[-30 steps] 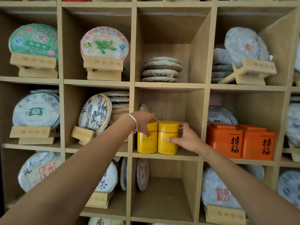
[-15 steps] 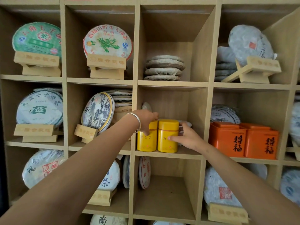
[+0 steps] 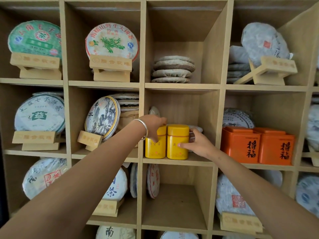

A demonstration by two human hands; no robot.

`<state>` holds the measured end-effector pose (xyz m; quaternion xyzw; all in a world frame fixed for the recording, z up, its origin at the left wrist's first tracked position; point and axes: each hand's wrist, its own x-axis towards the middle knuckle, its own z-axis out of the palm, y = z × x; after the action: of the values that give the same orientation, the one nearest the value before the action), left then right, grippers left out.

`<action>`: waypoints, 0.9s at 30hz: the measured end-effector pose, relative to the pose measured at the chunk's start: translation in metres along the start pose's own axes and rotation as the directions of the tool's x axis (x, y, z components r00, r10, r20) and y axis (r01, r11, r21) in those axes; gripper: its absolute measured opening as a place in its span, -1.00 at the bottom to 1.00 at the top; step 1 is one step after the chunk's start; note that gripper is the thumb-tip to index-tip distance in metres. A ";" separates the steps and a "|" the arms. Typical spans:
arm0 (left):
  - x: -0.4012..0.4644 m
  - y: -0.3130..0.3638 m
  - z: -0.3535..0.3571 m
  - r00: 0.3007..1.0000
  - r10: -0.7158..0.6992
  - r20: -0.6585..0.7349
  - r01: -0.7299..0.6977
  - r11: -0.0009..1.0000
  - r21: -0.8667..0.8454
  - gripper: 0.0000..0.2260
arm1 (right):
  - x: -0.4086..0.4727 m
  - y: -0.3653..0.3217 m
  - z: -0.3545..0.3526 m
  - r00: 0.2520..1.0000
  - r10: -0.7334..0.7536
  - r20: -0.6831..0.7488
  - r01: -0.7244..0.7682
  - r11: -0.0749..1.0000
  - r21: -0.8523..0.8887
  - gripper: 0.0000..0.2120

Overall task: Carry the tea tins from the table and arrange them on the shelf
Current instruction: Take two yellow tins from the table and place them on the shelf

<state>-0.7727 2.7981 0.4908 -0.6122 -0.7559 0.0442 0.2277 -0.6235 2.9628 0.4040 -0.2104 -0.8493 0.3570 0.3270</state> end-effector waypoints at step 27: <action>-0.003 -0.007 0.015 0.979 0.028 -0.200 -0.064 0.982 -0.176 -0.48 | 0.003 -0.047 -0.023 0.962 -0.268 0.055 0.261 0.840 -0.475 -0.13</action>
<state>-0.7844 2.7965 0.4791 -0.6493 -0.7160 -0.0803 0.2436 -0.6150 2.9449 0.4523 -0.1677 -0.9296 0.0863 0.3166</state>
